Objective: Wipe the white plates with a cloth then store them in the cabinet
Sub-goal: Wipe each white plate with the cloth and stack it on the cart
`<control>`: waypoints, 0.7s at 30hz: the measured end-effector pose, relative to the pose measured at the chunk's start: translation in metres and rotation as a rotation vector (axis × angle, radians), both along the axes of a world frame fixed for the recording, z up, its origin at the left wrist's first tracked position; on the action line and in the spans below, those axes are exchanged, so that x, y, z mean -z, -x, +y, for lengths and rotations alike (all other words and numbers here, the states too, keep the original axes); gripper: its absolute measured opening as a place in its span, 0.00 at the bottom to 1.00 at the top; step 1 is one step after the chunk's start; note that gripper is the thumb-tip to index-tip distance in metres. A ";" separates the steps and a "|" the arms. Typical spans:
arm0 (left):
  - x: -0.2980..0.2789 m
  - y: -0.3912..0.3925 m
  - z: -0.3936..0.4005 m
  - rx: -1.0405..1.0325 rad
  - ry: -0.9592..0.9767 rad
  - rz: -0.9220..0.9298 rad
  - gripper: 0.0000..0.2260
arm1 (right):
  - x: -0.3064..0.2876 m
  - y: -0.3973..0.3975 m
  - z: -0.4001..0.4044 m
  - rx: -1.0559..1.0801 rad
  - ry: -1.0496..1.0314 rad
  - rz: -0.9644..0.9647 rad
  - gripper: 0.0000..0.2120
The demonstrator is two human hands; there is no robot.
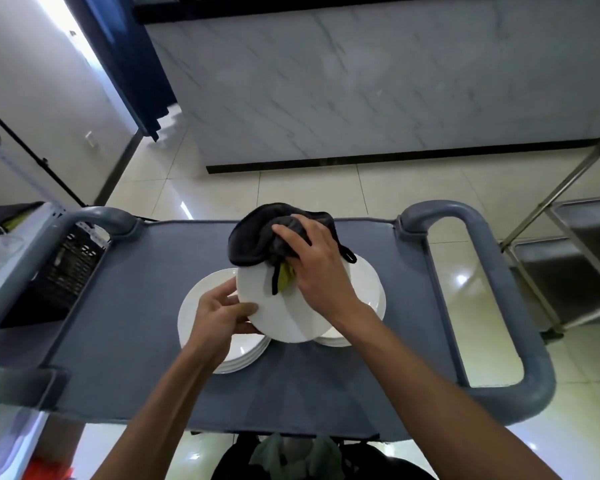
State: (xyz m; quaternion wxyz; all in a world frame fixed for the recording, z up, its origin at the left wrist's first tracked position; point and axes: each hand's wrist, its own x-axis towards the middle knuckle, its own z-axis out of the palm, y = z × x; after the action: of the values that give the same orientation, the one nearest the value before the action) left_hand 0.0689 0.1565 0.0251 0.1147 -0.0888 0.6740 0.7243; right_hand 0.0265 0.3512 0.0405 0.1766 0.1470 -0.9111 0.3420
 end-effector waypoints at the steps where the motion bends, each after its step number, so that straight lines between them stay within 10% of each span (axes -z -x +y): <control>1: 0.000 -0.001 0.000 -0.025 -0.019 -0.004 0.22 | 0.000 0.003 0.004 0.009 -0.008 0.004 0.22; 21: -0.011 0.001 -0.023 -0.280 -0.231 0.027 0.20 | 0.019 -0.050 -0.024 0.007 0.005 -0.076 0.25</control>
State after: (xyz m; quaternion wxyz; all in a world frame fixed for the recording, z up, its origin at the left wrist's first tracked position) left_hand 0.0683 0.1330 0.0359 0.0131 -0.1586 0.5690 0.8068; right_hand 0.0762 0.3267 0.0212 0.1433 0.1302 -0.9169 0.3490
